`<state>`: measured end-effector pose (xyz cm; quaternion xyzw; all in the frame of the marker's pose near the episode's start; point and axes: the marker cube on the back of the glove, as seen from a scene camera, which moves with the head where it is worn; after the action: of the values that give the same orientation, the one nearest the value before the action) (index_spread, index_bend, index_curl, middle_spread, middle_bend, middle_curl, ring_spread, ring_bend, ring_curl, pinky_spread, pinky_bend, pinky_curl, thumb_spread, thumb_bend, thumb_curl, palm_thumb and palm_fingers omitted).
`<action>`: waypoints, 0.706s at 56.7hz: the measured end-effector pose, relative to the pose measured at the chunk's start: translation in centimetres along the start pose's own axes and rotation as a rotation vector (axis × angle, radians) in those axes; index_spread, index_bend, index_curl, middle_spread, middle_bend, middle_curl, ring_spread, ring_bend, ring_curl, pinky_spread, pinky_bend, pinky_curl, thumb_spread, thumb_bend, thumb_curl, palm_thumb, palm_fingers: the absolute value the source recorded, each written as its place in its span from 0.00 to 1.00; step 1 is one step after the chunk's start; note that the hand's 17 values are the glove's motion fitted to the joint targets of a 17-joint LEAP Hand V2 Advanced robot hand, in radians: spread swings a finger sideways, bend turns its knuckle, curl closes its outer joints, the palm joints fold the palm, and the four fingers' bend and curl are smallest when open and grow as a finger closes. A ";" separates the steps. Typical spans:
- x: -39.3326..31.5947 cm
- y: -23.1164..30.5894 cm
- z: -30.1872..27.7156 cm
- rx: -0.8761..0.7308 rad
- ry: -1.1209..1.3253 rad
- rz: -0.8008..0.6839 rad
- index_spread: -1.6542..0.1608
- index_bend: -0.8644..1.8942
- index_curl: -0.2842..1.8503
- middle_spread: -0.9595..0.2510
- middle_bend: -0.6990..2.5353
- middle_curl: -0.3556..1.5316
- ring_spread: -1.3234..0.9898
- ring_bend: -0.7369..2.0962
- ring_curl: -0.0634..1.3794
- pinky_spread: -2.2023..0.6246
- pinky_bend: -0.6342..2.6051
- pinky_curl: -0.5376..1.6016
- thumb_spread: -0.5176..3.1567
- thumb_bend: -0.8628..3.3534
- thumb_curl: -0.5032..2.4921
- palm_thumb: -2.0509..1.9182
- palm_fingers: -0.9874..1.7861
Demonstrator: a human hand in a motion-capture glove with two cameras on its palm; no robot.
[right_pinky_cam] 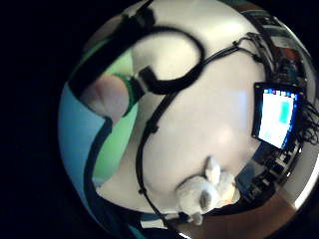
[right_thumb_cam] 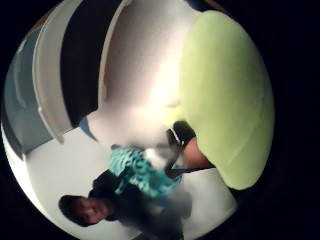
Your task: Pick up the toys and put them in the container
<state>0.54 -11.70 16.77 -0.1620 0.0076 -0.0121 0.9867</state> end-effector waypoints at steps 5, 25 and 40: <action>0.2 -0.4 -0.1 0.101 -0.042 -0.004 0.74 0.38 0.23 0.76 0.28 0.27 0.57 0.51 0.24 0.76 0.54 0.41 0.47 0.25 0.28 0.62 0.50; -7.0 1.2 -9.6 0.427 -0.075 -0.027 0.71 0.43 0.28 0.60 0.42 0.37 0.43 0.66 0.40 0.65 0.54 0.45 0.35 0.27 0.36 0.71 0.74; -12.6 -0.9 -24.1 0.674 -0.303 -0.054 0.65 0.51 0.36 0.52 0.50 0.46 0.41 0.70 0.46 0.64 0.56 0.48 0.28 0.27 0.41 0.71 0.71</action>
<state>-12.48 -19.92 -5.60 0.1718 -0.1473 -0.0158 0.9739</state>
